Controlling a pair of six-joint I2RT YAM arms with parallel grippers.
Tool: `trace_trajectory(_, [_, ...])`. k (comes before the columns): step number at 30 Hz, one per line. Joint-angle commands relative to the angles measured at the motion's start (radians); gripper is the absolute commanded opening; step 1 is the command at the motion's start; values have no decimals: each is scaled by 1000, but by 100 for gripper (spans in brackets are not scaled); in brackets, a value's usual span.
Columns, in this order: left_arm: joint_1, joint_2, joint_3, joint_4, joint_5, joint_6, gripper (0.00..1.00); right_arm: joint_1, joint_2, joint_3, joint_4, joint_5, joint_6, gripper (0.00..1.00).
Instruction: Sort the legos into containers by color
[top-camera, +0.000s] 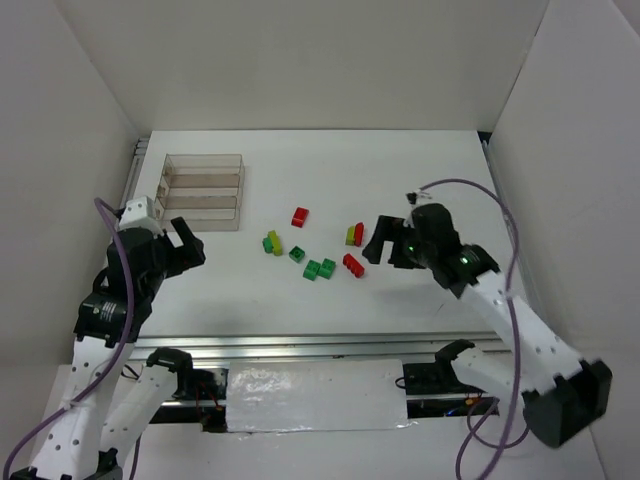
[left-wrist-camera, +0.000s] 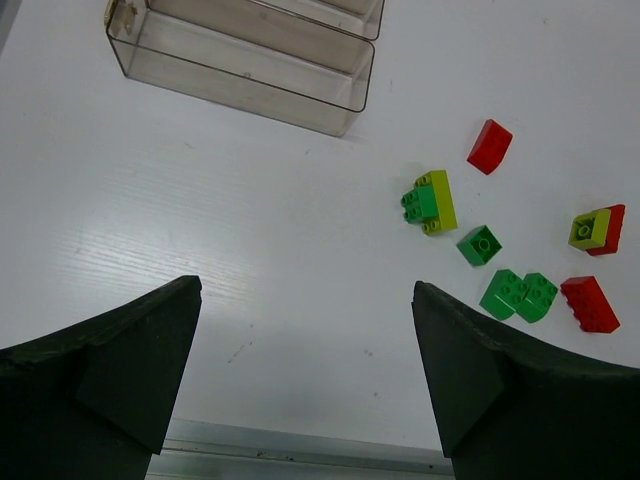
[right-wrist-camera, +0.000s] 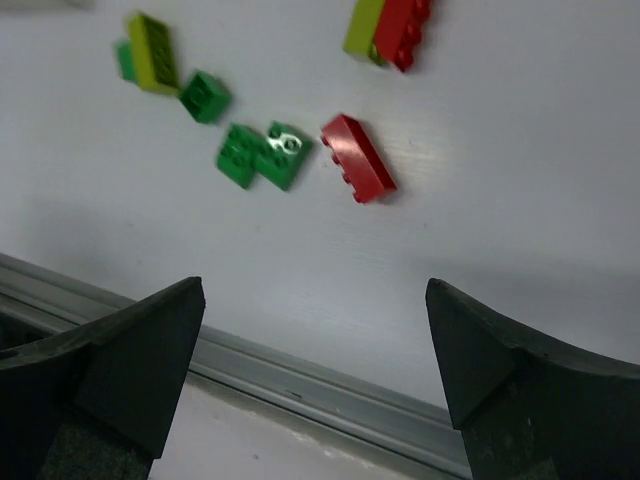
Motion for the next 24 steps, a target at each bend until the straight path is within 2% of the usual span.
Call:
trace_trajectory(1, [9,24,2,52,54,38,99,81,233,95,42,45,-103,98])
trace_trajectory(2, [9,26,2,54,56,36,99,100,234,120,42,63,-120,97])
trace_trajectory(3, [11,29,4,53,58,38,100,124,333,147,15,100,-140,96])
trace_trajectory(6, [12,24,-1,60,77,44,100,135,479,215,-16,144,-217,85])
trace_trajectory(12, [12,26,-7,80,137,61,100,135,628,230,18,72,-303,80])
trace_trajectory(24, [12,29,-10,85,163,70,100,137,892,305,52,86,-327,68])
